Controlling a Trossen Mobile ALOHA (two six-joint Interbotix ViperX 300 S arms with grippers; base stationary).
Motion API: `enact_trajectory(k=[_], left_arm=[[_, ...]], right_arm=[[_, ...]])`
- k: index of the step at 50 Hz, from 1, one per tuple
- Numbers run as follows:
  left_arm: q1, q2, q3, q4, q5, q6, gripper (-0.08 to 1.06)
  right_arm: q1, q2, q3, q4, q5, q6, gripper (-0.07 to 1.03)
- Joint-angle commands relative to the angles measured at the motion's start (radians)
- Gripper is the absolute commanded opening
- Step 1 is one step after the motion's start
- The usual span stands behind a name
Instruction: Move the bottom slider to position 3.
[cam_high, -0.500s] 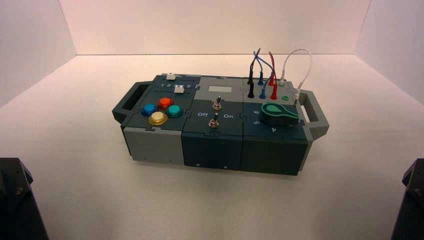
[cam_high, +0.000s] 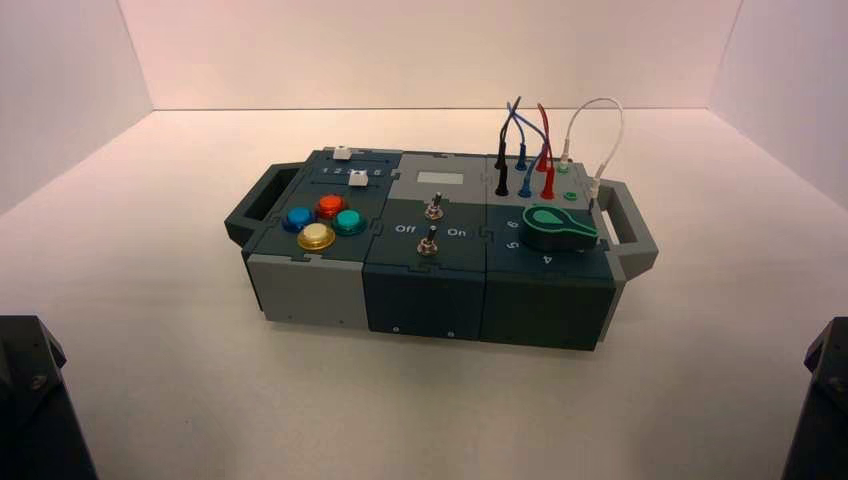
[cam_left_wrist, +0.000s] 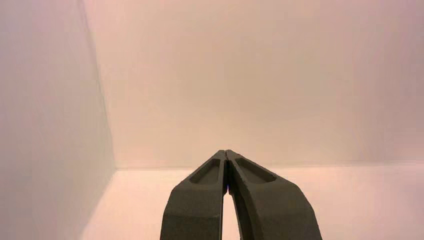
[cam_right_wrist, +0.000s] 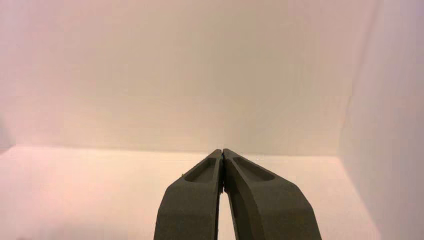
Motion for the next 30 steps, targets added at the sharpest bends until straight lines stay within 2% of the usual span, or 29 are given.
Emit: enact_trajectory(k=[1, 4, 13, 20, 30], left_arm=[[-0.067, 0.015, -0.092, 0.002, 0.149, 0.011, -0.03], [-0.106, 0.028, -0.144, 0.002, 0.264, 0.023, -0.03], [-0.153, 0.077, -0.232, 0.002, 0.468, 0.034, -0.03], [-0.198, 0.158, -0.253, 0.002, 0.558, 0.046, -0.03], [-0.278, 0.285, -0.225, 0.0, 0.572, 0.049, -0.03]], right_arm=[[0.058, 0.006, -0.052, 0.003, 0.055, 0.003, -0.03], [0.077, 0.017, -0.069, 0.005, 0.114, 0.003, -0.03], [0.107, 0.064, -0.118, 0.057, 0.245, 0.002, -0.03], [0.146, 0.114, -0.16, 0.066, 0.342, 0.0, -0.03], [0.201, 0.19, -0.215, 0.074, 0.485, 0.0, -0.03]])
